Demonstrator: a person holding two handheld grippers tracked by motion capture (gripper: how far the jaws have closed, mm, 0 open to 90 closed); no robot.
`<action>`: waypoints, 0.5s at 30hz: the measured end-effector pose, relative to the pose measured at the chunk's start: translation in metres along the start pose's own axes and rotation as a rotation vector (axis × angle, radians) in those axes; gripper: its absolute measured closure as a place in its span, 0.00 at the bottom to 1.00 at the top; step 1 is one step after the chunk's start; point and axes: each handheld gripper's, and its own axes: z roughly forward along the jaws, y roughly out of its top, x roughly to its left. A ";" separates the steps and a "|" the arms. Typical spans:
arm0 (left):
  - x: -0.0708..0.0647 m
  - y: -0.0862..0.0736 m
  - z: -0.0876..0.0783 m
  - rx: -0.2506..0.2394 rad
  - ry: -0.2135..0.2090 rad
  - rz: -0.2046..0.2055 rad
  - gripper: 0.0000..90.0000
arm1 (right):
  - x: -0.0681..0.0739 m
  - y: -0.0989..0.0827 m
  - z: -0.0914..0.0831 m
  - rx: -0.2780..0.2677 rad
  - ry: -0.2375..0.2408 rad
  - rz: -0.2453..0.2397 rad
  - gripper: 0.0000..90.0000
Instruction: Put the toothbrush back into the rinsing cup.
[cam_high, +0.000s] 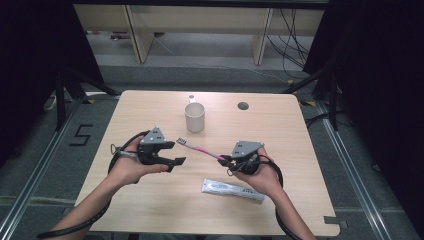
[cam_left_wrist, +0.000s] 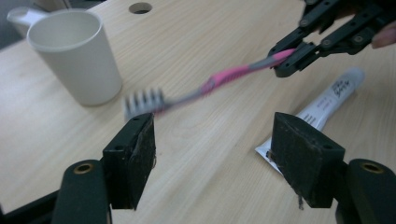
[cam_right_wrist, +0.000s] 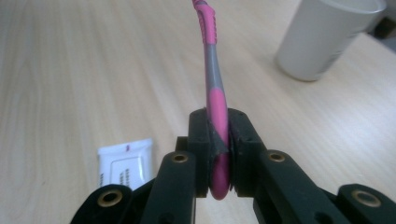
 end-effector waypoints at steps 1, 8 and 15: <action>0.003 -0.005 0.000 -0.006 -0.002 -0.032 0.34 | 0.000 0.000 -0.003 -0.016 -0.021 0.008 0.91; 0.008 -0.006 0.014 -0.125 -0.056 -0.220 0.33 | 0.000 0.005 -0.008 -0.096 -0.087 0.038 0.91; 0.010 0.004 0.031 -0.179 -0.102 -0.300 0.35 | 0.000 0.010 -0.005 -0.123 -0.105 0.046 0.91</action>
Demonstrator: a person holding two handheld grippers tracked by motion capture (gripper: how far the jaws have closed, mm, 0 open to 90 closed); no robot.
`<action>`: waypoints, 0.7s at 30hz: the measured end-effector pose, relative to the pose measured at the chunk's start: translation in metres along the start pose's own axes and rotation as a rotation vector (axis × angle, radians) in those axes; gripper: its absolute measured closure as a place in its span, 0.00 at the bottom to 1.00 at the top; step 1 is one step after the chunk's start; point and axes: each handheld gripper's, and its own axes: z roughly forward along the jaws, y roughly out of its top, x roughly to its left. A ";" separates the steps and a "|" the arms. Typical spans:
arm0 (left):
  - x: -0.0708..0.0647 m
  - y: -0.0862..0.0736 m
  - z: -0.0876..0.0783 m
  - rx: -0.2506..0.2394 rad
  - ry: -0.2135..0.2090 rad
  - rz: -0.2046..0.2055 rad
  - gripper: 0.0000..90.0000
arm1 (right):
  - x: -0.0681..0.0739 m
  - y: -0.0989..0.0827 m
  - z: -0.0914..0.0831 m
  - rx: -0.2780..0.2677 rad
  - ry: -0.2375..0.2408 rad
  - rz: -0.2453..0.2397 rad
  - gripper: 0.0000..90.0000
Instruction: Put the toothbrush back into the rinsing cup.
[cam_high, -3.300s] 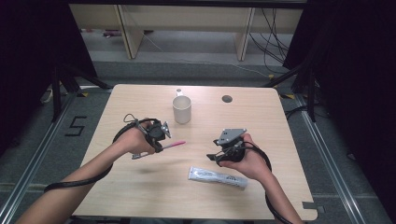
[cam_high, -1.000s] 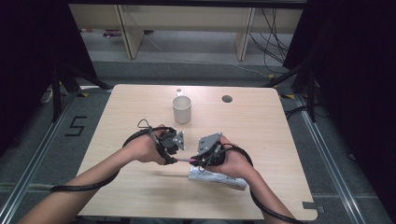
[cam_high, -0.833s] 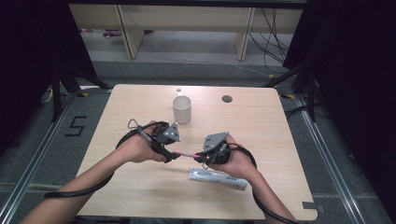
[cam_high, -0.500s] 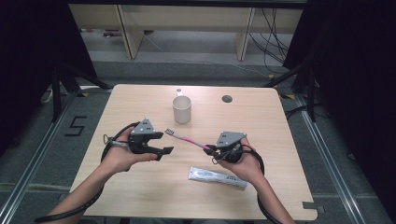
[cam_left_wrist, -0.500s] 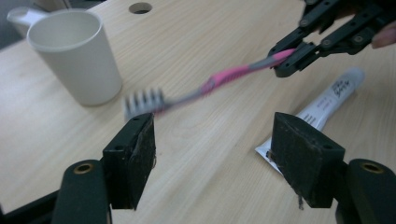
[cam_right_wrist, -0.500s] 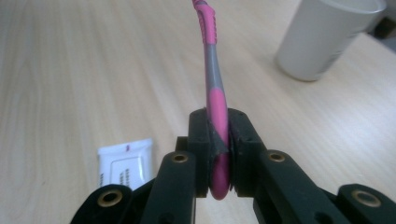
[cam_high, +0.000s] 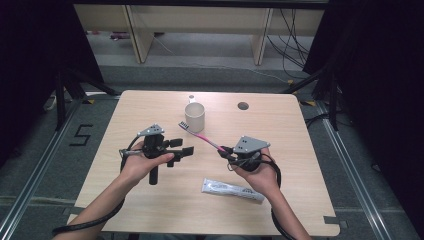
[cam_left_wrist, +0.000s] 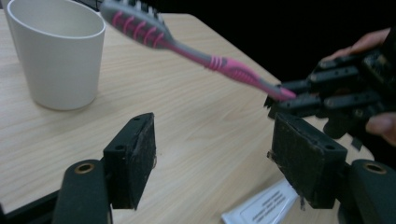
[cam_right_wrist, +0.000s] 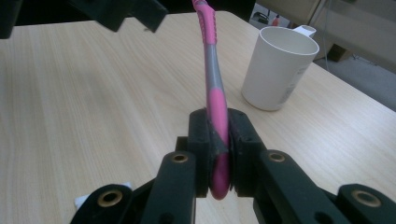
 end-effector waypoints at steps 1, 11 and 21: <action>0.000 0.002 0.002 -0.006 -0.002 0.002 0.35 | 0.001 0.000 0.001 -0.008 -0.002 0.003 0.91; -0.003 0.014 0.012 -0.055 -0.026 -0.037 0.37 | 0.002 0.007 0.002 -0.018 0.000 -0.007 0.91; -0.009 0.021 0.023 -0.088 -0.056 -0.065 0.42 | 0.003 0.012 0.005 -0.031 -0.002 -0.010 0.91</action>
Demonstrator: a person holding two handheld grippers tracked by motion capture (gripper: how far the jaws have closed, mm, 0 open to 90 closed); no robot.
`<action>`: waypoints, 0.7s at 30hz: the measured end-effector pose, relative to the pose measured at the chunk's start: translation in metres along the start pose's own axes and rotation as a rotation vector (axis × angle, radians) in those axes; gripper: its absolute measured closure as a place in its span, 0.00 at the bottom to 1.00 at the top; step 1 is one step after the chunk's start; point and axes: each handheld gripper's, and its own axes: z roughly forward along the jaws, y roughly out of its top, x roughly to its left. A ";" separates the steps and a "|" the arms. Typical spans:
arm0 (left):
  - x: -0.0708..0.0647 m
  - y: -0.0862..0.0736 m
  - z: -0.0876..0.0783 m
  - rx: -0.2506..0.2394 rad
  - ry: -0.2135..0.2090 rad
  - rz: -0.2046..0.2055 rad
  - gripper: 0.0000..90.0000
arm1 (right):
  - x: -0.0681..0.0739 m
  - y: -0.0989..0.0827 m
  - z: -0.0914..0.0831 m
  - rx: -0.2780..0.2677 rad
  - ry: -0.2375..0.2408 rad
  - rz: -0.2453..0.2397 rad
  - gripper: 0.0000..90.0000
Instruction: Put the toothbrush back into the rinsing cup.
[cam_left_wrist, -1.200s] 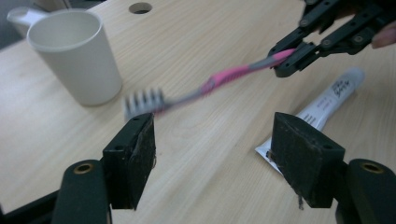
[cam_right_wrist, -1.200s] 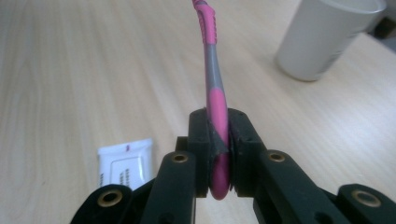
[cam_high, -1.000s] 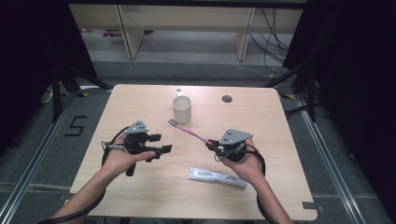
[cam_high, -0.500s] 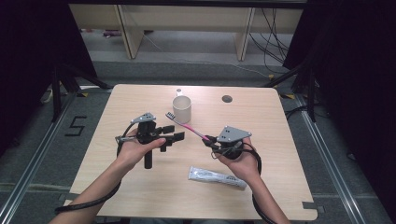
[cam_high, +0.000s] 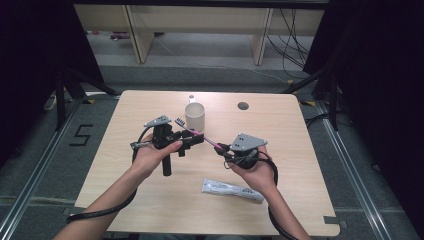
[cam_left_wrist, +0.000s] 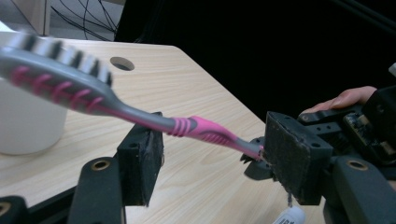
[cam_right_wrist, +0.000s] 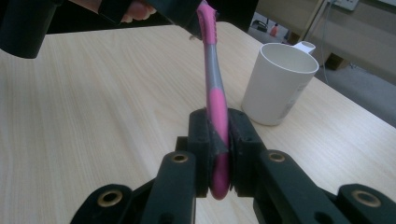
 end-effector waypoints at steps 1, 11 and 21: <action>0.000 0.000 0.001 -0.004 -0.001 -0.001 0.43 | 0.000 0.001 0.001 -0.003 -0.002 -0.003 0.91; -0.001 0.005 0.004 -0.044 0.012 -0.014 0.55 | 0.002 0.003 0.004 -0.005 -0.010 0.006 0.91; -0.007 0.009 0.003 -0.085 -0.007 0.048 0.79 | 0.006 0.001 0.009 0.038 -0.022 0.031 0.90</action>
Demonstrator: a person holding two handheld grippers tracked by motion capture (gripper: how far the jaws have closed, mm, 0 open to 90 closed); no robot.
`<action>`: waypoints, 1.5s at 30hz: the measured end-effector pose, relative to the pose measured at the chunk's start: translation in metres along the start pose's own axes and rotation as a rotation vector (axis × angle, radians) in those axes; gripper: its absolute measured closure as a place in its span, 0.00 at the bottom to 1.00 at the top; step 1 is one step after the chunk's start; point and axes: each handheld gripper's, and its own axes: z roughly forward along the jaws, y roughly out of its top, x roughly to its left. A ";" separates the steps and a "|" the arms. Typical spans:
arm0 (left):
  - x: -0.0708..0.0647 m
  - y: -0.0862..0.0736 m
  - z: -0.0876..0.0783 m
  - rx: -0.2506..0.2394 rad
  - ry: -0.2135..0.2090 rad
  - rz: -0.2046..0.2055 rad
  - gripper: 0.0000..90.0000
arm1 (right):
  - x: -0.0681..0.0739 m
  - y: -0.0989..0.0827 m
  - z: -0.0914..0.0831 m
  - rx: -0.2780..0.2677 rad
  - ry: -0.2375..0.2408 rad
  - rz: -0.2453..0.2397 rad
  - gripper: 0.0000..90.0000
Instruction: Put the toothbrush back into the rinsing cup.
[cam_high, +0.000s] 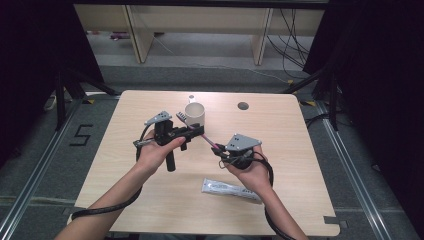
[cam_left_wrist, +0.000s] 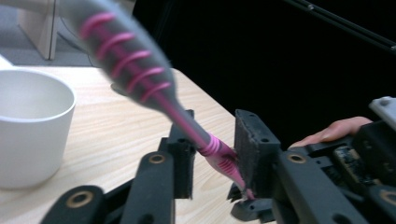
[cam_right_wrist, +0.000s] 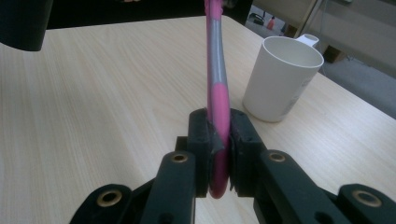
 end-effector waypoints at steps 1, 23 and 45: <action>-0.001 0.001 0.000 -0.002 -0.007 0.004 0.80 | 0.000 0.000 0.002 -0.006 0.001 -0.012 0.90; -0.016 0.021 0.003 -0.008 0.089 0.246 0.89 | 0.000 -0.003 0.004 0.006 -0.034 0.042 0.58; 0.014 0.059 -0.004 -0.051 0.289 0.408 0.89 | -0.028 -0.040 -0.031 -0.057 -0.205 0.206 0.54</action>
